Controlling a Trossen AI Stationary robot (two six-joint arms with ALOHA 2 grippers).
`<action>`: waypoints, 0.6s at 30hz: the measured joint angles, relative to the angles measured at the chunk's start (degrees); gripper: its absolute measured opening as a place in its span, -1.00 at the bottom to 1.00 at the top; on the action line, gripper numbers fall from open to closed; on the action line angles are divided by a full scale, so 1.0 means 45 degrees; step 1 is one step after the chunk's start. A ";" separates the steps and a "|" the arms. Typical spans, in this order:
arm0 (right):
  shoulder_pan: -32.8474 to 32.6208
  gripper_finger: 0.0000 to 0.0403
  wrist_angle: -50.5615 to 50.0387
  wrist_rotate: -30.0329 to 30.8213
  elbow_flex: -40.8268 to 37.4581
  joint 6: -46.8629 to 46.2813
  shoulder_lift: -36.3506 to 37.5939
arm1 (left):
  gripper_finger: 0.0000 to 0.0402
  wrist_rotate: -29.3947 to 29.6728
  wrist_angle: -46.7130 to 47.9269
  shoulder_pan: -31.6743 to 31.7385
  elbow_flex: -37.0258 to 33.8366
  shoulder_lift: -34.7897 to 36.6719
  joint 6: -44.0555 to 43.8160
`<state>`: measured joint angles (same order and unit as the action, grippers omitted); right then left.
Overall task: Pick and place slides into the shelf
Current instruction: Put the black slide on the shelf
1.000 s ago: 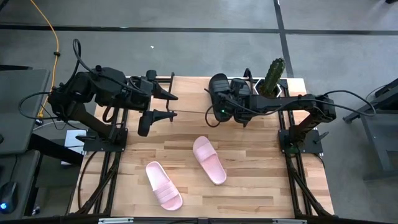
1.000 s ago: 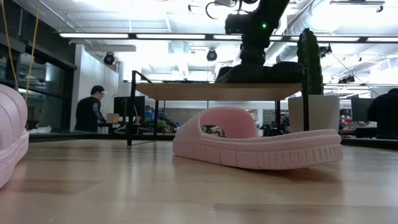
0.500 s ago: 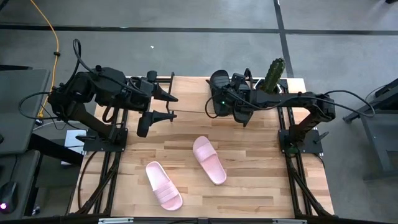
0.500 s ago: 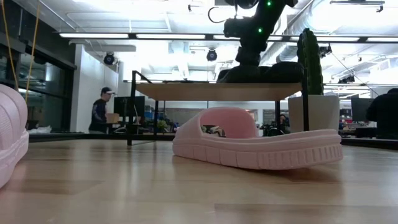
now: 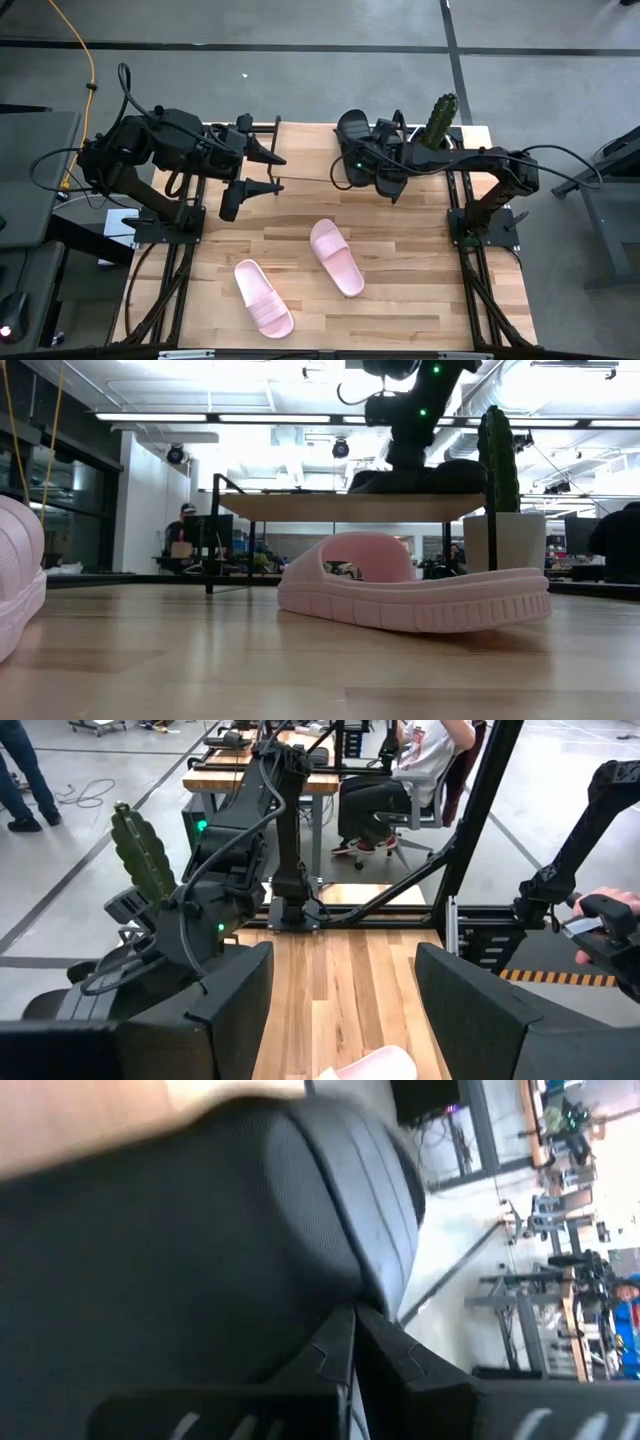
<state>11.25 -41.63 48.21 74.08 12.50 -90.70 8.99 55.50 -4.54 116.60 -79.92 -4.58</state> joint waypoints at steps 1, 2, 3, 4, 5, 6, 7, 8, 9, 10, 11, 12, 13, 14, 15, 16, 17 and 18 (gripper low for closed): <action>0.0000 -1.00 -0.0231 0.0054 0.0000 -0.0161 -0.0003 | 0.17 0.0000 0.0002 0.0000 0.0000 0.0000 0.0000; 0.0000 -1.00 -0.0444 0.0143 0.0000 -0.0354 -0.0003 | 0.17 0.0000 0.0002 0.0000 0.0000 0.0000 0.0000; 0.0000 -1.00 -0.0683 0.0240 0.0000 -0.0512 -0.0003 | 0.17 0.0000 0.0002 0.0000 0.0000 0.0000 0.0000; -0.0005 -1.00 -0.0898 0.0290 0.0004 -0.0667 -0.0003 | 0.17 0.0000 0.0002 0.0000 0.0000 0.0000 -0.0005; -0.0005 -1.00 -0.1055 0.0301 0.0005 -0.0784 -0.0003 | 0.17 0.0000 0.0002 0.0000 0.0000 0.0000 -0.0005; 0.0000 -1.00 -0.1149 0.0306 0.0010 -0.0825 -0.0003 | 0.17 0.0000 0.0001 0.0000 0.0000 0.0000 -0.0005; 0.0000 -1.00 -0.1191 0.0323 0.0010 -0.0837 -0.0003 | 0.17 0.0000 0.0000 0.0000 0.0000 0.0000 -0.0005; 0.0000 -1.00 -0.1179 0.0323 0.0010 -0.0836 -0.0002 | 0.17 0.0000 0.0002 0.0000 0.0000 0.0000 -0.0005; 0.0000 -1.00 -0.1133 0.0314 0.0010 -0.0821 -0.0002 | 0.17 0.0000 0.0001 0.0000 0.0000 0.0000 -0.0005; 0.0000 -1.00 -0.1069 0.0301 0.0010 -0.0796 0.0000 | 0.17 0.0000 -0.0003 0.0000 0.0000 0.0000 -0.0005; 0.0000 -1.00 -0.1000 0.0296 0.0010 -0.0768 -0.0003 | 0.17 0.0000 -0.0003 0.0000 0.0000 0.0000 -0.0005; 0.0000 -1.00 -0.0931 0.0285 0.0010 -0.0719 -0.0003 | 0.17 0.0000 -0.0003 0.0000 0.0000 0.0000 -0.0005; 0.0000 -1.00 -0.0856 0.0258 0.0010 -0.0635 -0.0003 | 0.17 0.0000 -0.0003 0.0000 0.0000 0.0000 -0.0005; 0.0000 -1.00 -0.0771 0.0207 0.0010 -0.0519 0.0002 | 0.17 0.0000 -0.0003 0.0000 0.0000 0.0000 -0.0009; 0.0000 -0.99 -0.0695 0.0127 0.0010 -0.0453 -0.0002 | 0.17 0.0000 -0.0003 0.0000 0.0000 0.0000 -0.0024; 0.0020 -0.97 -0.0606 -0.0051 0.0010 -0.0438 -0.0002 | 0.17 0.0000 -0.0003 0.0000 0.0000 0.0000 -0.0028; 0.0062 -0.94 -0.0497 -0.0211 0.0010 -0.0436 -0.0003 | 0.17 0.0000 -0.0003 0.0000 0.0000 0.0000 -0.0029; 0.0097 -0.90 -0.0418 -0.0375 0.0010 -0.0426 -0.0003 | 0.17 0.0000 -0.0003 0.0000 0.0000 0.0000 -0.0029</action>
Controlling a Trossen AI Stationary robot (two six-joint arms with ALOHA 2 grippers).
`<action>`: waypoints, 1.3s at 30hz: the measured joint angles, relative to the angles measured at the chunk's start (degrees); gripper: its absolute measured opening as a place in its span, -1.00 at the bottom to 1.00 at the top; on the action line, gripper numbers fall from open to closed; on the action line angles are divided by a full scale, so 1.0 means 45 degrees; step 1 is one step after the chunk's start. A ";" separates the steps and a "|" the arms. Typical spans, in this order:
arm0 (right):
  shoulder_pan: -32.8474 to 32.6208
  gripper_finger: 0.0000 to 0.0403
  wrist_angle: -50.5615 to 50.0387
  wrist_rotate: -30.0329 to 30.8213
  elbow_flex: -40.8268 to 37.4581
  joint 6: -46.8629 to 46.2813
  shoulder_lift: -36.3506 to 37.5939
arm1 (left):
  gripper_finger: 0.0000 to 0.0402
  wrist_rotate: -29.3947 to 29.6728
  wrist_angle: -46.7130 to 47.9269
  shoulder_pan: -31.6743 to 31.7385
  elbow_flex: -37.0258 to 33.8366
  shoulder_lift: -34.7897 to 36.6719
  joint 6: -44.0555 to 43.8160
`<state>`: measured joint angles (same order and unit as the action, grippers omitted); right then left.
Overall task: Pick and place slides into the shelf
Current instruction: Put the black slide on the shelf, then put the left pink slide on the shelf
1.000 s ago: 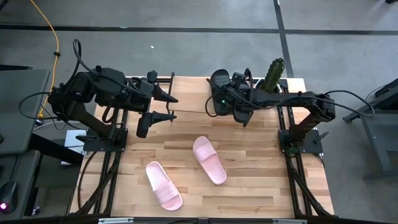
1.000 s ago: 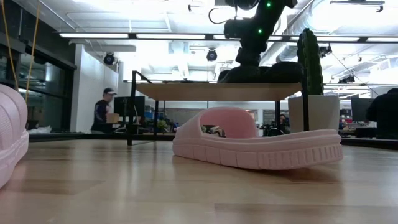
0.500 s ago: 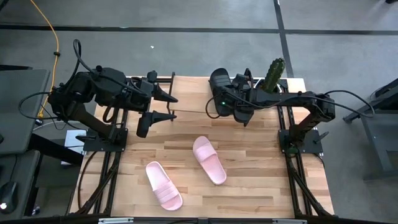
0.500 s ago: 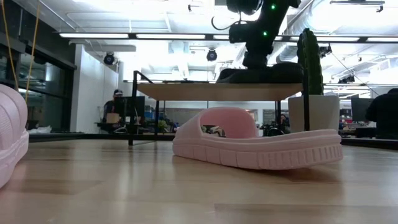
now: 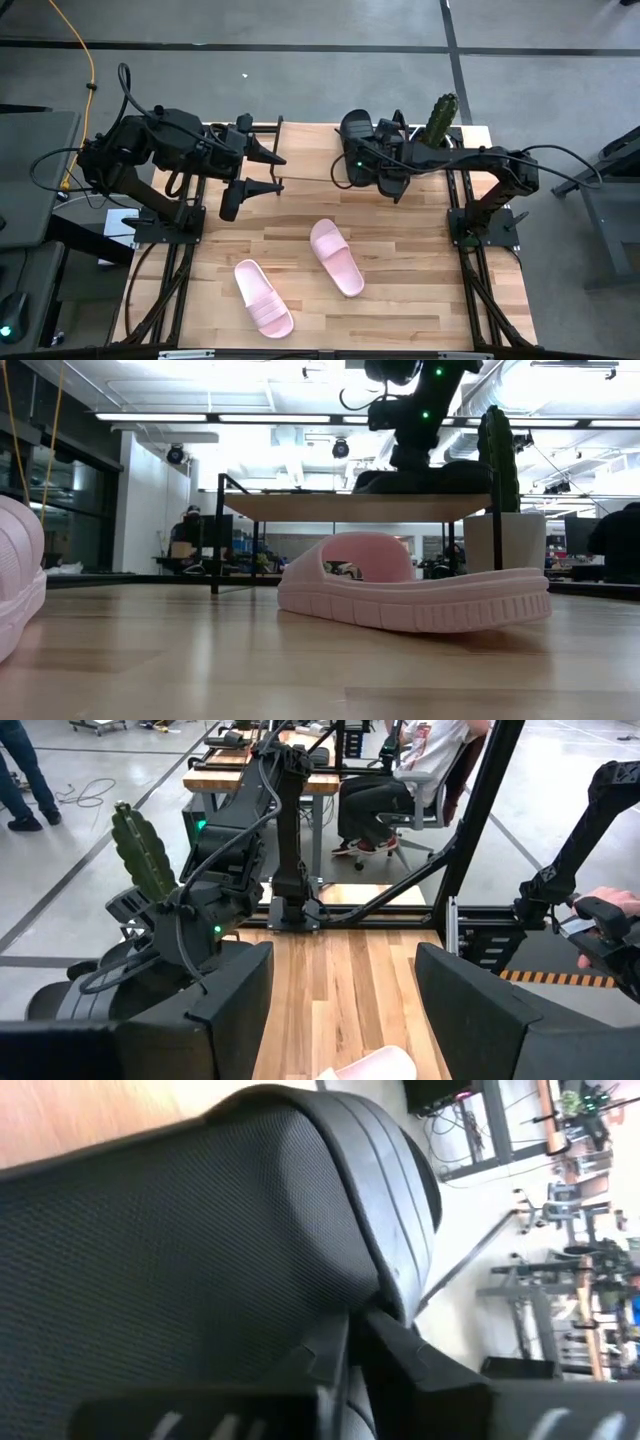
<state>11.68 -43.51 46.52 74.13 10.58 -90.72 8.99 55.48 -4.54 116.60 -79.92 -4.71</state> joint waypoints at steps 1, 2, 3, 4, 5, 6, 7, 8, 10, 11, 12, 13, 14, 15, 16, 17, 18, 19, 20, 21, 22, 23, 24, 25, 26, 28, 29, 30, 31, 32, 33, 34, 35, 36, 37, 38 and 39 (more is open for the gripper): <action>0.0013 -0.85 0.0059 -0.0092 0.0000 0.0021 0.0002 | 0.17 0.0000 0.0000 0.0002 0.0000 0.0000 0.0000; 0.0043 -0.80 0.0118 -0.0117 0.0000 0.0072 0.0000 | 0.17 0.0000 0.0000 0.0000 0.0000 0.0000 0.0005; 0.0079 -0.74 0.0177 -0.0116 0.0000 0.0090 0.0004 | 0.17 0.0000 0.0000 0.0000 0.0000 0.0000 0.0005; 0.0082 -0.68 0.0237 -0.0115 0.0000 0.0090 0.0000 | 0.17 0.0000 -0.0001 0.0000 0.0000 0.0000 0.0005; 0.0082 -0.61 0.0277 -0.0106 0.0000 0.0090 0.0000 | 0.17 0.0000 0.0000 0.0000 0.0000 0.0000 0.0005; 0.0082 -0.56 0.0297 -0.0072 0.0000 0.0128 0.0000 | 0.17 0.0000 0.0000 0.0000 0.0000 0.0000 0.0005; 0.0078 -0.50 0.0298 -0.0007 0.0000 0.0233 0.0000 | 0.17 0.0000 -0.0002 0.0000 0.0000 0.0000 0.0008; 0.0078 -0.45 0.0301 0.0012 -0.0005 0.0328 0.0000 | 0.17 0.0000 -0.0001 0.0000 0.0000 0.0000 0.0010; 0.0073 -0.37 0.0346 0.0097 -0.0005 0.0420 0.0000 | 0.17 0.0000 -0.0005 0.0000 0.0000 0.0000 0.0015; 0.0078 -0.34 0.0363 0.0119 -0.0005 0.0421 0.0000 | 0.17 0.0000 -0.0005 0.0005 0.0000 0.0000 0.0015; 0.0078 -0.32 0.0386 0.0147 -0.0005 0.0420 0.0000 | 0.17 0.0000 0.0000 0.0000 0.0000 0.0000 0.0015; 0.0078 -0.31 0.0386 0.0259 -0.0005 0.0425 0.0000 | 0.17 0.0000 -0.0005 0.0000 0.0000 0.0000 0.0018; 0.0073 -0.29 0.0388 0.0384 -0.0005 0.0422 0.0000 | 0.17 0.0000 -0.0005 0.0000 0.0000 0.0000 0.0032; 0.0073 -0.29 0.0400 0.0556 -0.0005 0.0425 0.0000 | 0.17 0.0000 -0.0005 0.0000 0.0000 0.0000 0.0034; 0.0073 -0.28 0.0400 0.0670 -0.0005 0.0425 0.0005 | 0.17 0.0000 -0.0005 0.0000 0.0000 0.0000 0.0034; 0.0073 -0.28 0.0400 0.0667 -0.0005 0.0425 0.0005 | 0.17 0.0000 -0.0005 0.0000 0.0000 0.0000 0.0034; 0.0068 -0.28 0.0397 0.0658 -0.0005 0.0425 0.0005 | 0.17 0.0000 -0.0005 0.0000 0.0000 0.0000 0.0034; 0.0068 -0.28 0.0399 0.0653 -0.0005 0.0423 0.0005 | 0.17 0.0000 -0.0005 0.0002 0.0000 0.0000 0.0034; 0.0065 -0.28 0.0400 0.0632 -0.0005 0.0425 0.0005 | 0.17 0.0000 -0.0005 0.0000 0.0000 0.0000 0.0034; 0.0067 -0.28 0.0395 0.0579 -0.0005 0.0411 0.0005 | 0.17 0.0000 -0.0005 0.0000 0.0000 0.0000 0.0034; 0.0056 -0.28 0.0395 0.0482 -0.0005 0.0369 0.0005 | 0.17 0.0000 -0.0002 0.0000 0.0000 0.0000 0.0034; 0.0044 -0.28 0.0398 0.0356 -0.0005 0.0364 0.0005 | 0.17 0.0004 -0.0005 0.0000 0.0000 0.0000 0.0034; 0.0027 -0.28 0.0399 0.0300 -0.0005 0.0357 0.0010 | 0.17 0.0000 -0.0005 0.0000 0.0000 0.0000 0.0034; -0.0018 -0.28 0.0391 0.0291 -0.0005 0.0329 0.0031 | 0.17 0.0000 -0.0005 0.0000 0.0000 0.0000 0.0034; -0.0068 -0.28 0.0386 0.0271 -0.0005 0.0328 0.0061 | 0.17 0.0000 -0.0005 0.0000 0.0000 0.0000 0.0034; -0.0226 -0.28 0.0374 0.0212 0.0000 0.0327 0.0141 | 0.17 0.0000 0.0002 0.0000 0.0000 0.0000 0.0034; -0.0307 -0.28 0.0328 0.0186 0.0000 0.0328 0.0212 | 0.17 0.0000 0.0006 0.0000 0.0000 0.0000 0.0035; -0.0414 -0.28 0.0364 0.0205 0.0005 0.0328 0.0291 | 0.17 0.0001 0.0010 0.0001 0.0000 0.0000 0.0046; -0.0520 -0.28 0.0403 0.0210 0.0010 0.0323 0.0413 | 0.17 0.0005 0.0010 0.0003 0.0000 0.0000 0.0090; -0.0622 -0.28 0.0386 0.0236 0.0010 0.0324 0.0517 | 0.17 0.0002 0.0014 0.0000 0.0000 0.0000 0.0102; -0.0730 -0.28 0.0407 0.0268 0.0015 0.0323 0.0635 | 0.17 0.0009 0.0015 0.0000 0.0000 0.0000 0.0102; -0.0833 -0.28 0.0391 0.0257 0.0015 0.0301 0.0759 | 0.17 0.0015 0.0018 0.0001 0.0000 0.0000 0.0102; -0.0958 -0.28 0.0400 0.0268 0.0015 0.0220 0.0883 | 0.17 0.0015 0.0024 0.0000 0.0000 0.0000 0.0105; -0.1069 -0.28 0.0393 0.0244 0.0015 0.0104 0.1032 | 0.17 0.0019 0.0029 0.0005 0.0000 0.0000 0.0115; -0.1197 -0.28 0.0376 0.0227 0.0015 -0.0002 0.1163 | 0.17 0.0019 0.0031 0.0000 0.0000 0.0000 0.0121; -0.1341 -0.28 0.0404 0.0158 0.0015 -0.0062 0.1317 | 0.17 0.0024 0.0034 0.0001 0.0000 0.0000 0.0126; -0.1487 -0.28 0.0369 -0.0027 0.0015 -0.0120 0.1445 | 0.17 0.0024 0.0048 0.0002 0.0000 0.0000 0.0127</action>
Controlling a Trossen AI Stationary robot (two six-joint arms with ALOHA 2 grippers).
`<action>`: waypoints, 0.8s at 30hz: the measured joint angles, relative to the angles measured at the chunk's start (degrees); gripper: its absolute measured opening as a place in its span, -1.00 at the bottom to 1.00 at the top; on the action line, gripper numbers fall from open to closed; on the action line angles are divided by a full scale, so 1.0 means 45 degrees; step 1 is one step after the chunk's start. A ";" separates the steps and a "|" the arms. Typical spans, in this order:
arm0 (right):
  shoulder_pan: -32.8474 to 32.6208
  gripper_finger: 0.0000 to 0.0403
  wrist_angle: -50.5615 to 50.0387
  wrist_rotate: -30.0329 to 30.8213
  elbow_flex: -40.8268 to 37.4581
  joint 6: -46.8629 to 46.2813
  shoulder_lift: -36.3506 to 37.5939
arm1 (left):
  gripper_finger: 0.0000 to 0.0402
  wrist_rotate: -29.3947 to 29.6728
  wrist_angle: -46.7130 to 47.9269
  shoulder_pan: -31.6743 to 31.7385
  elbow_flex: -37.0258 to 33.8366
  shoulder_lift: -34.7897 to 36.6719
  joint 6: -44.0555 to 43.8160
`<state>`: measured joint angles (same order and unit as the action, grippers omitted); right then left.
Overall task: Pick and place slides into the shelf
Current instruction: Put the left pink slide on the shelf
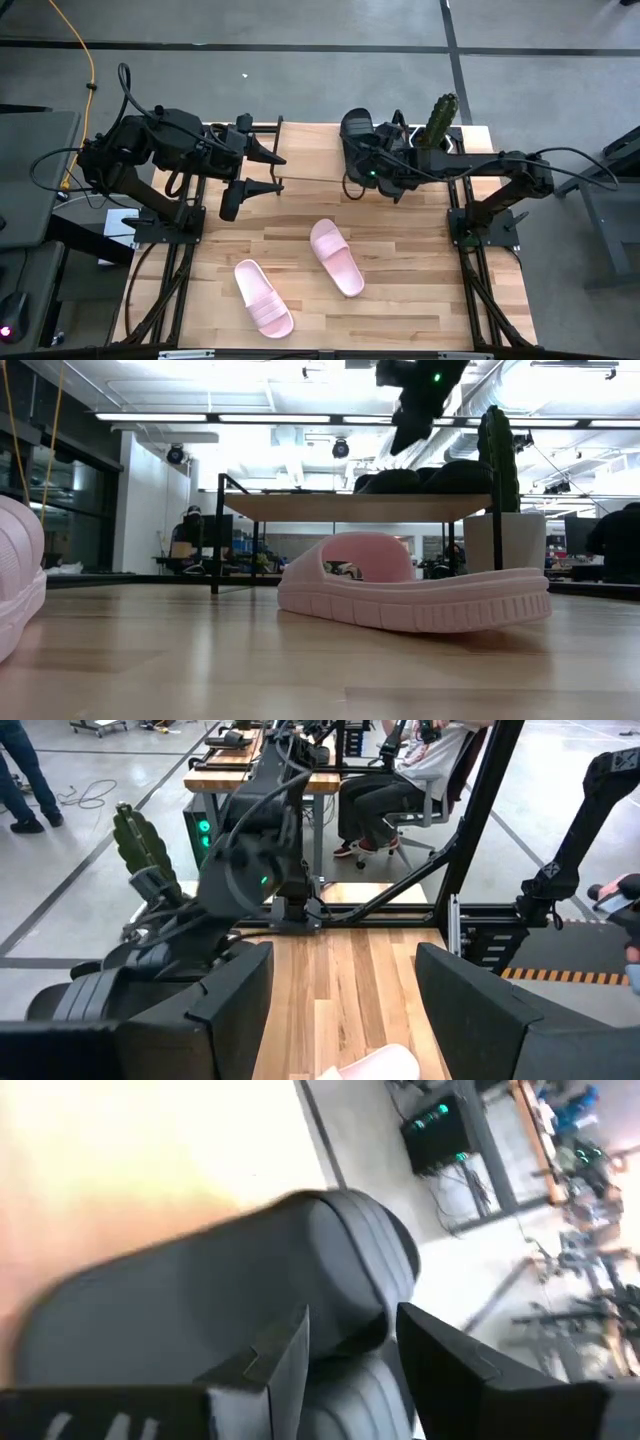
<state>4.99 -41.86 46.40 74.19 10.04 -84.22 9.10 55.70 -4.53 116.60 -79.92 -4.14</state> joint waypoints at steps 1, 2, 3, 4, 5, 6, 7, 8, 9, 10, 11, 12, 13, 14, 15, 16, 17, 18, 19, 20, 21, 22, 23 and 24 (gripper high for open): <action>-0.0166 -0.28 -0.0003 -0.0137 0.0000 -0.0025 0.0115 | 0.17 0.0000 0.0023 -0.0001 0.0000 0.0000 0.0004; -0.0329 -0.28 -0.0001 -0.0378 0.0000 -0.0029 0.0231 | 0.17 0.0005 0.0055 -0.0002 0.0000 0.0000 0.0003; -0.0503 -0.28 0.0000 -0.0561 0.0000 -0.0031 0.0323 | 0.17 0.0010 0.0095 -0.0002 0.0002 0.0000 0.0004; -0.0694 -0.28 0.0010 -0.0730 0.0000 -0.0043 0.0433 | 0.17 0.0023 0.0134 -0.0002 0.0000 0.0000 0.0004; -0.0879 -0.28 0.0001 -0.0947 0.0000 -0.0128 0.0525 | 0.17 0.0034 0.0169 -0.0002 0.0000 0.0000 0.0004; -0.1062 -0.28 0.0029 -0.1150 0.0002 -0.0197 0.0600 | 0.17 0.0035 0.0205 0.0001 0.0000 0.0000 0.0004; -0.1238 -0.28 0.0040 -0.1404 0.0010 -0.0238 0.0684 | 0.17 0.0057 0.0245 0.0002 0.0000 0.0000 0.0004; -0.1416 -0.28 0.0033 -0.1672 0.0010 -0.0268 0.0733 | 0.17 0.0109 0.0274 -0.0002 0.0000 0.0000 0.0004; -0.1586 -0.28 0.0061 -0.1911 0.0010 -0.0282 0.0772 | 0.17 0.0136 0.0301 -0.0001 0.0000 0.0000 0.0008; -0.1776 -0.28 0.0051 -0.2161 0.0010 -0.0324 0.0806 | 0.17 0.0134 0.0324 -0.0002 0.0000 0.0000 0.0004; -0.1940 -0.28 0.0058 -0.2368 0.0010 -0.0417 0.0821 | 0.17 0.0136 0.0338 0.0001 0.0000 0.0000 0.0004; -0.2094 -0.28 0.0102 -0.2545 0.0010 -0.0543 0.0827 | 0.17 0.0136 0.0336 -0.0001 0.0000 0.0000 0.0004; -0.2244 -0.28 0.0137 -0.2735 0.0010 -0.0600 0.0829 | 0.17 0.0136 0.0336 0.0002 0.0000 0.0000 0.0006; -0.2390 -0.28 0.0155 -0.2955 0.0010 -0.0667 0.0829 | 0.17 0.0136 0.0336 -0.0002 0.0000 0.0000 0.0004; -0.2538 -0.28 0.0161 -0.3184 0.0010 -0.0828 0.0829 | 0.17 0.0136 0.0336 0.0001 0.0000 0.0000 0.0004; -0.2662 -0.28 0.0189 -0.3430 0.0010 -0.0950 0.0828 | 0.17 0.0136 0.0343 -0.0002 0.0000 0.0000 0.0004; -0.2782 -0.28 0.0227 -0.3691 0.0010 -0.1156 0.0823 | 0.17 0.0136 0.0363 -0.0002 0.0000 0.0000 0.0004; -0.2901 -0.28 0.0236 -0.3955 0.0010 -0.1332 0.0819 | 0.17 0.0136 0.0417 -0.0002 0.0004 0.0000 0.0004; -0.3020 -0.28 0.0227 -0.4207 0.0010 -0.1528 0.0814 | 0.17 0.0136 0.0468 0.0003 0.0000 0.0000 0.0004; -0.3120 -0.28 0.0230 -0.4441 0.0010 -0.1690 0.0814 | 0.17 0.0136 0.0516 0.0003 0.0000 0.0000 -0.0001; -0.3220 -0.28 0.0235 -0.4645 0.0010 -0.1814 0.0814 | 0.17 0.0136 0.0601 -0.0001 0.0000 0.0000 -0.0009; -0.3311 -0.28 0.0236 -0.4803 0.0010 -0.1914 0.0814 | 0.17 0.0136 0.0691 0.0000 0.0000 0.0000 -0.0033; -0.3377 -0.28 0.0236 -0.4979 0.0010 -0.1945 0.0814 | 0.17 0.0136 0.0765 -0.0002 0.0000 0.0000 -0.0036; -0.3441 -0.28 0.0236 -0.5141 0.0010 -0.1949 0.0814 | 0.17 0.0136 0.0873 0.0000 0.0000 0.0000 -0.0040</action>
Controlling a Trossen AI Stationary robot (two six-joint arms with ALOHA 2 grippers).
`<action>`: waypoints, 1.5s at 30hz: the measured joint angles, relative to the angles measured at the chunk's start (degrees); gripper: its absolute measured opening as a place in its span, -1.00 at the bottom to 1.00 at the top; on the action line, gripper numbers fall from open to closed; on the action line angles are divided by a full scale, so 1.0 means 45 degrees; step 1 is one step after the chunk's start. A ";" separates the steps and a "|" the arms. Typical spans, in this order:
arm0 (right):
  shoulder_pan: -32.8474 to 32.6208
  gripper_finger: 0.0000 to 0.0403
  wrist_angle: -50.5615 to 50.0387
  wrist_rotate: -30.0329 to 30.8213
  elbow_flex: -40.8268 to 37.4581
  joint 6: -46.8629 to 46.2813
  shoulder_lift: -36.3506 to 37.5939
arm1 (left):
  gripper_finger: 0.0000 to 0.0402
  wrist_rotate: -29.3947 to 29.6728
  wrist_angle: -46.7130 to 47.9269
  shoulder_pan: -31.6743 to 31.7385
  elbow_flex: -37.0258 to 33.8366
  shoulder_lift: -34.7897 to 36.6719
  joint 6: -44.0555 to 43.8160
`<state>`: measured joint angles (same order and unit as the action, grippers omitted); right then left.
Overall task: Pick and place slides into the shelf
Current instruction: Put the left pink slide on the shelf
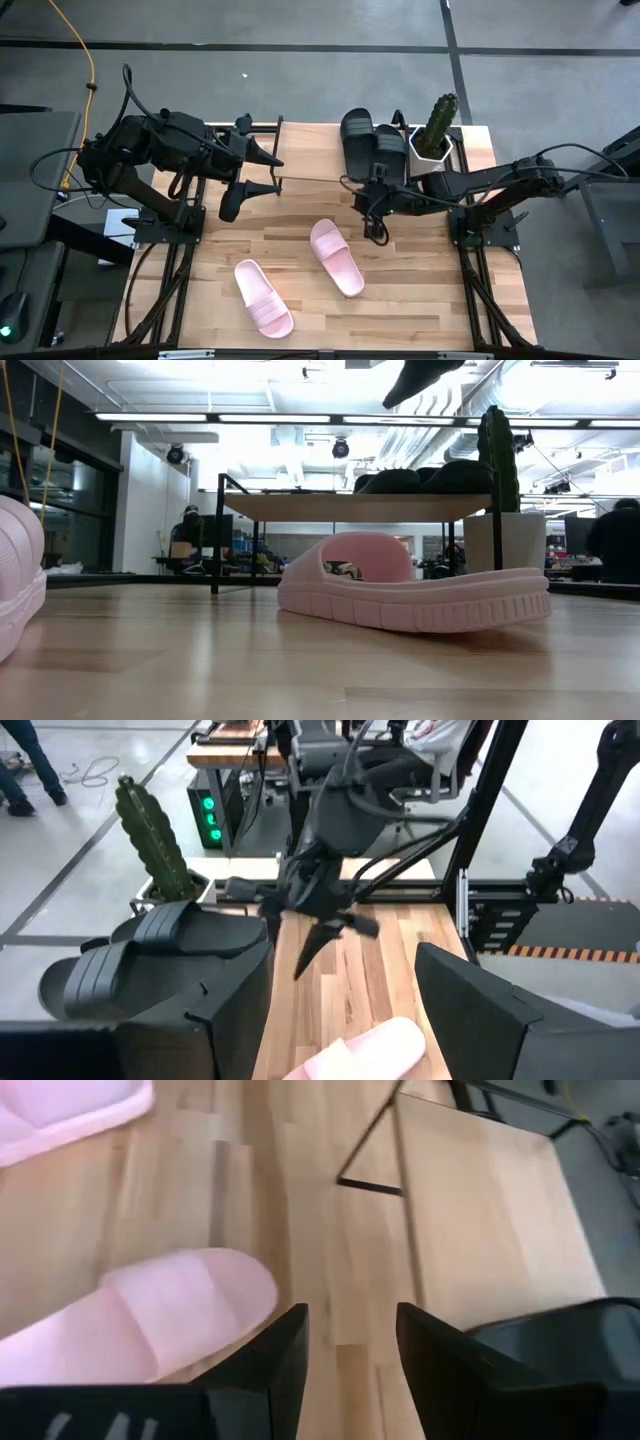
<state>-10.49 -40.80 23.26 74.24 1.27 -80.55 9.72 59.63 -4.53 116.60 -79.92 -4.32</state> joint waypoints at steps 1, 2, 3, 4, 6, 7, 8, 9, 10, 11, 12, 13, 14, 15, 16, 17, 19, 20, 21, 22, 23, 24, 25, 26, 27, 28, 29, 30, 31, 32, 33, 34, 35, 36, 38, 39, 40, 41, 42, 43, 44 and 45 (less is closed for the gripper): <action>-0.0058 -0.28 0.0001 -0.0128 0.0000 -0.0001 -0.0005 | 0.17 0.0000 0.0142 -0.0001 0.0000 0.0000 -0.0004; -0.0109 -0.28 0.0026 -0.0303 0.0000 -0.0003 -0.0005 | 0.17 0.0000 0.0277 0.0000 0.0000 0.0000 -0.0012; -0.0144 -0.28 0.0084 -0.0486 0.0000 0.0002 -0.0005 | 0.17 0.0000 0.0407 -0.0001 0.0000 -0.0003 -0.0066; -0.0188 -0.28 0.0168 -0.0716 0.0000 0.0002 -0.0005 | 0.17 0.0000 0.0536 0.0001 0.0001 -0.0032 -0.0097; -0.0197 -0.28 0.0435 -0.1295 0.0000 -0.0003 -0.0005 | 0.17 0.0000 0.0855 0.0003 0.0005 -0.0081 -0.0102; -0.0197 -0.28 0.0559 -0.1644 0.0000 -0.0005 -0.0005 | 0.17 -0.0002 0.1117 0.0002 0.0005 -0.0101 -0.0102; -0.0197 -0.28 0.0651 -0.1986 0.0000 -0.0037 -0.0005 | 0.17 -0.0001 0.1335 0.0002 0.0005 -0.0167 -0.0105; -0.0197 -0.28 0.0739 -0.2285 -0.0004 -0.0147 -0.0005 | 0.17 -0.0002 0.1478 0.0000 0.0011 -0.0244 -0.0114; -0.0197 -0.28 0.0834 -0.2482 -0.0005 -0.0304 -0.0010 | 0.17 -0.0003 0.1745 0.0003 0.0014 -0.0296 -0.0163; -0.0197 -0.28 0.0891 -0.2635 -0.0005 -0.0428 -0.0010 | 0.17 -0.0005 0.2138 0.0002 -0.0001 -0.0342 -0.0245; -0.0197 -0.28 0.0936 -0.2731 -0.0005 -0.0611 -0.0010 | 0.17 -0.0005 0.2414 -0.0001 -0.0005 -0.0460 -0.0358; -0.0197 -0.28 0.0951 -0.2863 -0.0005 -0.0725 -0.0010 | 0.17 -0.0005 0.2556 -0.0001 0.0009 -0.0572 -0.0491; -0.0197 -0.28 0.0941 -0.2890 -0.0011 -0.0841 -0.0015 | 0.17 -0.0051 0.2833 0.0002 0.0006 -0.0626 -0.0592; -0.0197 -0.28 0.0928 -0.2934 -0.0015 -0.0858 -0.0015 | 0.17 -0.0188 0.3228 0.0003 -0.0009 -0.0685 -0.0705; -0.0197 -0.28 0.0928 -0.2942 -0.0015 -0.0858 -0.0015 | 0.17 -0.0376 0.3475 0.0003 -0.0009 -0.0820 -0.0814; -0.0197 -0.28 0.0915 -0.2942 -0.0015 -0.0859 -0.0015 | 0.17 -0.0602 0.3547 0.0002 0.0010 -0.0936 -0.0925; -0.0197 -0.28 0.0831 -0.2937 -0.0015 -0.0860 -0.0015 | 0.17 -0.1048 0.4033 -0.0001 -0.0014 -0.1069 -0.1255; -0.0197 -0.28 0.0841 -0.2933 -0.0015 -0.0862 -0.0015 | 0.17 -0.1111 0.4241 -0.0006 -0.0019 -0.1179 -0.1440; -0.0197 -0.28 0.0840 -0.2937 -0.0015 -0.0862 -0.0015 | 0.17 -0.1116 0.4322 -0.0022 0.0005 -0.1263 -0.1607; -0.0197 -0.28 0.0821 -0.2937 -0.0015 -0.0862 -0.0019 | 0.17 -0.1123 0.4564 -0.0076 0.0007 -0.1305 -0.1758; -0.0197 -0.28 0.0825 -0.2937 -0.0019 -0.0862 -0.0019 | 0.17 -0.1117 0.5038 -0.0121 -0.0007 -0.1334 -0.1862; -0.0197 -0.28 0.0822 -0.2941 -0.0019 -0.0862 -0.0019 | 0.17 -0.1104 0.5392 -0.0120 -0.0038 -0.1397 -0.1957; -0.0197 -0.28 0.0777 -0.2941 -0.0019 -0.0861 -0.0019 | 0.17 -0.1103 0.5419 -0.0145 -0.0094 -0.1475 -0.2080; -0.0197 -0.28 0.0715 -0.2935 -0.0022 -0.0862 -0.0019 | 0.17 -0.1103 0.5412 -0.0209 -0.0212 -0.1501 -0.2243; -0.0197 -0.28 0.0713 -0.2932 -0.0024 -0.0858 -0.0019 | 0.17 -0.1103 0.5575 -0.0264 -0.0363 -0.1550 -0.2401; -0.0197 -0.28 0.0738 -0.2937 -0.0024 -0.0858 -0.0019 | 0.17 -0.1116 0.5618 -0.0273 -0.0543 -0.1586 -0.2472; -0.0197 -0.28 0.0733 -0.2932 -0.0024 -0.0858 -0.0019 | 0.17 -0.1178 0.5463 -0.0287 -0.0748 -0.1588 -0.2508; -0.0197 -0.28 0.0729 -0.2916 -0.0024 -0.0858 -0.0019 | 0.17 -0.1303 0.5260 -0.0369 -0.1002 -0.1550 -0.2583; -0.0197 -0.28 0.0735 -0.2848 -0.0024 -0.0858 -0.0019 | 0.17 -0.1419 0.5192 -0.0436 -0.1269 -0.1522 -0.2662; -0.0197 -0.28 0.0739 -0.2835 -0.0024 -0.0858 -0.0019 | 0.17 -0.1485 0.5187 -0.0452 -0.1558 -0.1521 -0.2708; -0.0197 -0.28 0.0733 -0.2835 -0.0024 -0.0858 -0.0019 | 0.17 -0.1500 0.5143 -0.0448 -0.1842 -0.1538 -0.2726; -0.0197 -0.28 0.0731 -0.2835 -0.0024 -0.0858 -0.0019 | 0.17 -0.1534 0.5114 -0.0454 -0.2136 -0.1562 -0.2746; -0.0197 -0.28 0.0733 -0.2831 -0.0024 -0.0858 -0.0019 | 0.17 -0.1640 0.5080 -0.0479 -0.2459 -0.1564 -0.2806; -0.0197 -0.28 0.0727 -0.2834 -0.0024 -0.0858 -0.0019 | 0.17 -0.1737 0.4994 -0.0531 -0.2792 -0.1551 -0.2885; -0.0197 -0.28 0.0723 -0.2831 -0.0024 -0.0862 -0.0019 | 0.17 -0.1828 0.4713 -0.0527 -0.3450 -0.1547 -0.3032; -0.0197 -0.28 0.0718 -0.2833 -0.0024 -0.0860 -0.0019 | 0.17 -0.1903 0.4537 -0.0571 -0.3778 -0.1549 -0.3139; -0.0197 -0.28 0.0714 -0.2830 -0.0024 -0.0858 -0.0019 | 0.17 -0.1978 0.4339 -0.0626 -0.4103 -0.1527 -0.3262; -0.0197 -0.28 0.0714 -0.2830 -0.0024 -0.0858 -0.0019 | 0.17 -0.2075 0.4132 -0.0689 -0.4417 -0.1498 -0.3409; -0.0197 -0.28 0.0709 -0.2819 -0.0024 -0.0860 -0.0019 | 0.17 -0.2240 0.3812 -0.0705 -0.4734 -0.1467 -0.3481; -0.0197 -0.28 0.0709 -0.2772 -0.0024 -0.0858 -0.0019 | 0.17 -0.2541 0.3408 -0.0710 -0.5053 -0.1453 -0.3549; -0.0197 -0.28 0.0709 -0.2709 -0.0024 -0.0854 -0.0019 | 0.17 -0.2929 0.3060 -0.0717 -0.5372 -0.1452 -0.3665; -0.0197 -0.28 0.0708 -0.2652 -0.0024 -0.0856 -0.0019 | 0.17 -0.3255 0.2798 -0.0784 -0.5684 -0.1452 -0.3802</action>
<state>-11.38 -37.61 11.33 74.13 -2.58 -80.64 -4.93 72.22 -8.05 91.02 -86.46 -21.43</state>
